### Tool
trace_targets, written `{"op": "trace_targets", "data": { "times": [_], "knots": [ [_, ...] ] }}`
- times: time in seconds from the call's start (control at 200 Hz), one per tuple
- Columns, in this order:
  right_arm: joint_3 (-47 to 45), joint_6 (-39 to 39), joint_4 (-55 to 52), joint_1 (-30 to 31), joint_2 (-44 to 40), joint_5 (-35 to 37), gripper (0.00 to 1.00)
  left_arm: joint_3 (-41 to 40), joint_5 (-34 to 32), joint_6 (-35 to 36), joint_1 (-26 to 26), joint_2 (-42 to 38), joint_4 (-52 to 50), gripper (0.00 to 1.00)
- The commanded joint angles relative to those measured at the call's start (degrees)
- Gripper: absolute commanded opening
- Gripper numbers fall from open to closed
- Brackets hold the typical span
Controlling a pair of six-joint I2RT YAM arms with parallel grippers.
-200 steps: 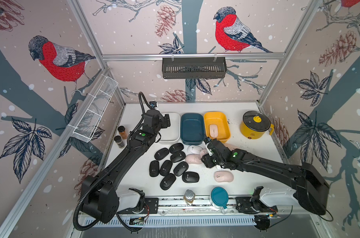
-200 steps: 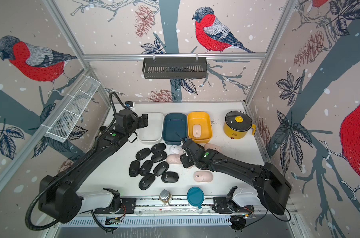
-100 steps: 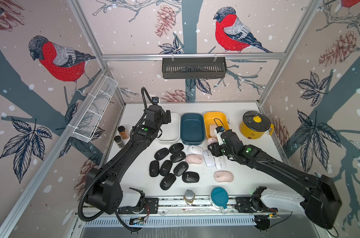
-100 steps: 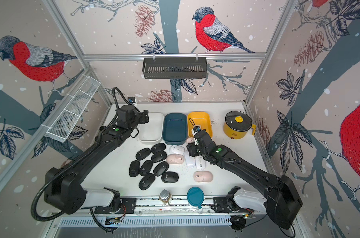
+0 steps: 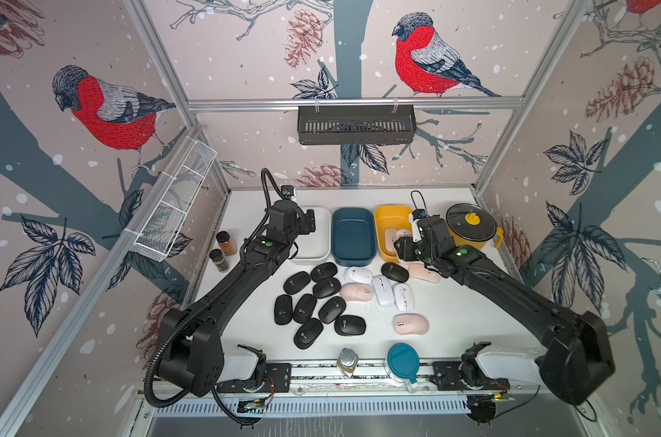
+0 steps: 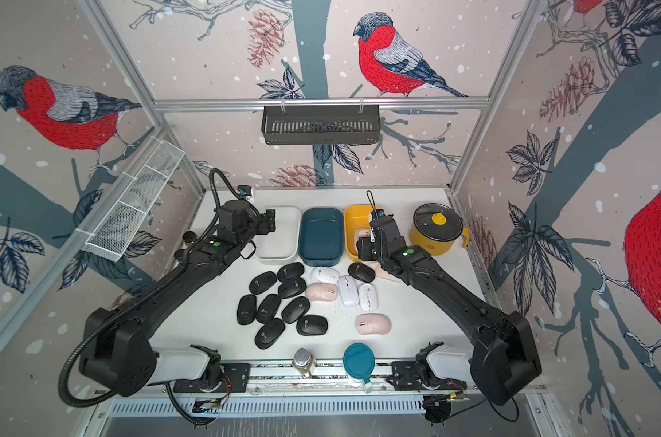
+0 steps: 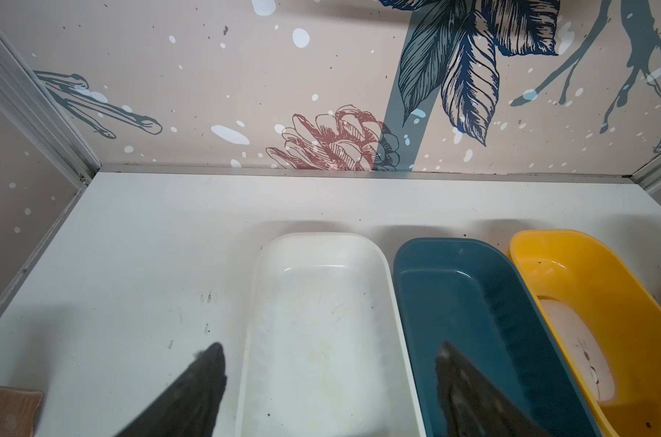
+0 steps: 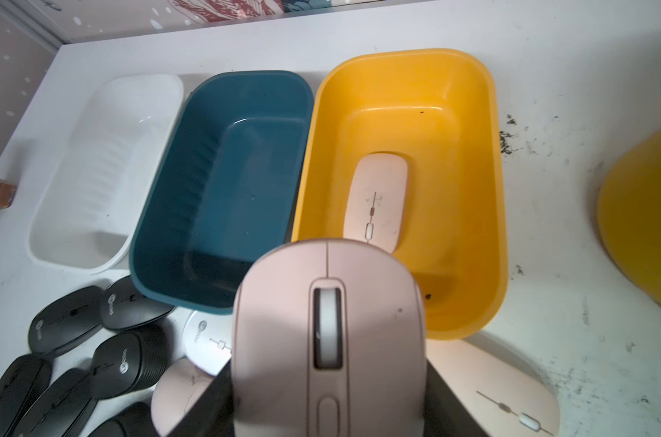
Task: Place the mice by color into the storage box
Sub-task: Pick up the mouse from the center of the board, then place the mouse in the storage box.
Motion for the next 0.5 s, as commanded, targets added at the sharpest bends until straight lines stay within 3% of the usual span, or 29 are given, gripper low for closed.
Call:
{"op": "trace_targets", "data": {
  "times": [0.0, 0.495],
  "knots": [
    [1.8, -1.9, 2.5, -2.2, 1.9, 0.7, 0.53, 0.1, 0.5, -0.7, -0.1, 0.2, 2.2, 0.85],
    [8.1, -4.3, 7.1, -8.4, 11.7, 3.7, 0.53, 0.9, 1.5, -2.7, -0.1, 1.6, 1.3, 0.85]
  ]
}}
